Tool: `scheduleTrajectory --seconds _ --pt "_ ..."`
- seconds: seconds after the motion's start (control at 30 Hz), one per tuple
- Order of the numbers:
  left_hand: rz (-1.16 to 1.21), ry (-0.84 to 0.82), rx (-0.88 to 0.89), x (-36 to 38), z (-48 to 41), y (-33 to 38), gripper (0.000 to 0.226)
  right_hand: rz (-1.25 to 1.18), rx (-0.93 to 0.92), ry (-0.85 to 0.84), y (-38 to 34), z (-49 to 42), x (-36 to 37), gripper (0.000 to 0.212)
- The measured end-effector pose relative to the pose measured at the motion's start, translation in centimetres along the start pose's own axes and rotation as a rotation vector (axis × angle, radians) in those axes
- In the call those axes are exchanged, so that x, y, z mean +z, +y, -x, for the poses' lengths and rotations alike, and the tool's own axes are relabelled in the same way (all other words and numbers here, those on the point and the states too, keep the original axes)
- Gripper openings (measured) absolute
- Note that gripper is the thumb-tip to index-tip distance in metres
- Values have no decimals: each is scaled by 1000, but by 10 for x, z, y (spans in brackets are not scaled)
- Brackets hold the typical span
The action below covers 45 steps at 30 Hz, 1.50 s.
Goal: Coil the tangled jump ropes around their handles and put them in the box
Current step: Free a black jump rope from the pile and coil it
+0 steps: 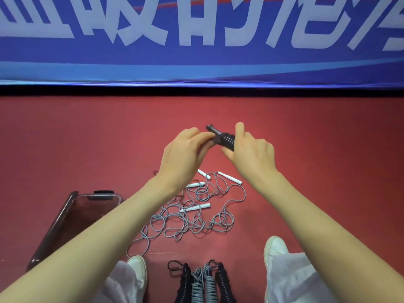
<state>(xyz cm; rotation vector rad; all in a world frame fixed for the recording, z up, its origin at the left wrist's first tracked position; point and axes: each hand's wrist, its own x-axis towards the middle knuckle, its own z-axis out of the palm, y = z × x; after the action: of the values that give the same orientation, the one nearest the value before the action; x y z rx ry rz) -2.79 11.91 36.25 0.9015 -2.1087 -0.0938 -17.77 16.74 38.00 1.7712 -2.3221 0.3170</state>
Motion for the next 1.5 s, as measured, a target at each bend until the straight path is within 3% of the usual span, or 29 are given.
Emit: scheduleTrajectory --seconds 0.07,0.2,0.27,0.37,0.5,0.67,0.8,0.9,0.97,1.1,1.2,1.3,1.43,1.5 --pt "262 -38 -170 0 -1 13 28 -59 45 62 4 -4 -3 57" --pt "983 -196 -803 -1 -8 19 17 -255 63 101 8 -5 -3 58" --pt "1093 -301 -1009 -1 -13 12 16 -398 61 63 7 -5 -2 58" --pt "1164 -407 -1125 2 -15 3 19 -602 59 -35 9 -7 -5 55" --pt "1242 -459 -985 -2 -14 -4 41 -816 17 -217 14 -4 -11 64" --pt "1238 -540 -741 -6 -12 1 21 -995 30 -267 14 0 -9 53" --pt "1176 -502 -634 -7 -10 0 22 -1111 82 -232 10 -3 -7 40" --pt "1175 -516 -659 -8 -10 1 37 -1246 162 -228 7 -3 -6 37" --pt "1058 -637 -678 -10 -9 2 38 -1302 211 -211 10 -5 -8 38" --pt "777 -853 -655 -19 -14 -13 76 -1241 268 -173 19 -8 -8 39" --pt "797 -735 -633 -20 -20 -26 49 -1156 300 -124 22 -9 -6 40" --pt "990 -681 -705 -18 -19 -31 25 -1259 313 -139 19 -10 -6 43" --pt "1062 -692 -657 -15 -15 -35 15 -1455 83 -333 15 -5 -17 44" --pt "1027 -654 -564 -16 -15 -37 10 -1433 -27 -528 17 -2 -24 44"
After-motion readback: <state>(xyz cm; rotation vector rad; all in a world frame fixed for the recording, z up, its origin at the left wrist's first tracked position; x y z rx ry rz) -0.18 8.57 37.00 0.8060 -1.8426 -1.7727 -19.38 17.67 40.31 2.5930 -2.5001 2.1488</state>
